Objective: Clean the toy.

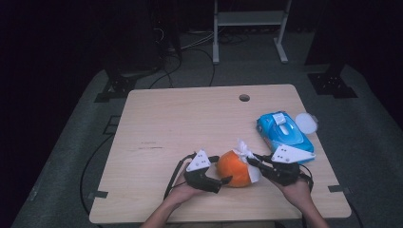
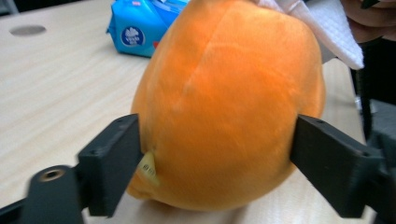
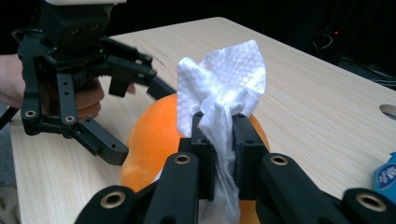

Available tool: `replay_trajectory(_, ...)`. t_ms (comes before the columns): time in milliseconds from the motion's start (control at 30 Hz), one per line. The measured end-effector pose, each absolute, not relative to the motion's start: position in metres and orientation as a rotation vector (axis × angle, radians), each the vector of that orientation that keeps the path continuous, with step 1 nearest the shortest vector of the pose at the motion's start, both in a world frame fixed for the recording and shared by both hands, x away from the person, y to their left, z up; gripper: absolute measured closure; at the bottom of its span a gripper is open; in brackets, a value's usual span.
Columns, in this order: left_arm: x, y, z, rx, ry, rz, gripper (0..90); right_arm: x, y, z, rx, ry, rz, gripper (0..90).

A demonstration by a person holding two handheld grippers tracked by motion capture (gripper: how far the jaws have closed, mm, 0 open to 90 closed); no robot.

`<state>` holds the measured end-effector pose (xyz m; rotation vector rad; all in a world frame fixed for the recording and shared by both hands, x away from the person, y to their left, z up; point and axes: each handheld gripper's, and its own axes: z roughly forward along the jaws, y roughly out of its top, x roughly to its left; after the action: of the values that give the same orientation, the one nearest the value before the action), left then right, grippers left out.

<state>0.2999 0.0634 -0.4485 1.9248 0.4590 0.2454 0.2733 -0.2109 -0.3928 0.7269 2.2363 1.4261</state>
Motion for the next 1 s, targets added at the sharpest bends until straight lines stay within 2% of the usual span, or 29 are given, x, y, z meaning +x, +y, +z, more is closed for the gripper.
replay_trajectory(133,0.298,0.061,-0.445,1.914,0.364,0.291,6.9,0.269,-0.2,-0.393,0.641,2.3,1.446,80.8)
replay_trajectory(233,0.299,0.058,-0.451,1.948,0.356,0.235,6.3,0.263,-0.187,-0.393,0.558,2.338,1.437,80.7)
replay_trajectory(267,0.299,0.058,-0.453,1.94,0.359,0.233,7.6,0.262,-0.183,-0.393,0.54,2.341,1.427,80.7)
replay_trajectory(333,0.298,0.061,-0.452,1.929,0.365,0.246,17.9,0.259,-0.18,-0.392,0.517,2.324,1.393,80.8)
replay_trajectory(400,0.299,0.063,-0.449,1.922,0.396,0.236,23.4,0.261,-0.186,-0.39,0.542,2.293,1.398,80.8)
replay_trajectory(633,0.305,0.07,-0.448,1.879,0.476,0.18,25.5,0.276,-0.215,-0.398,0.706,2.249,1.379,81.0)
replay_trajectory(1000,0.3,0.068,-0.442,1.871,0.474,0.183,29.6,0.256,-0.177,-0.386,0.517,2.292,1.386,81.1)
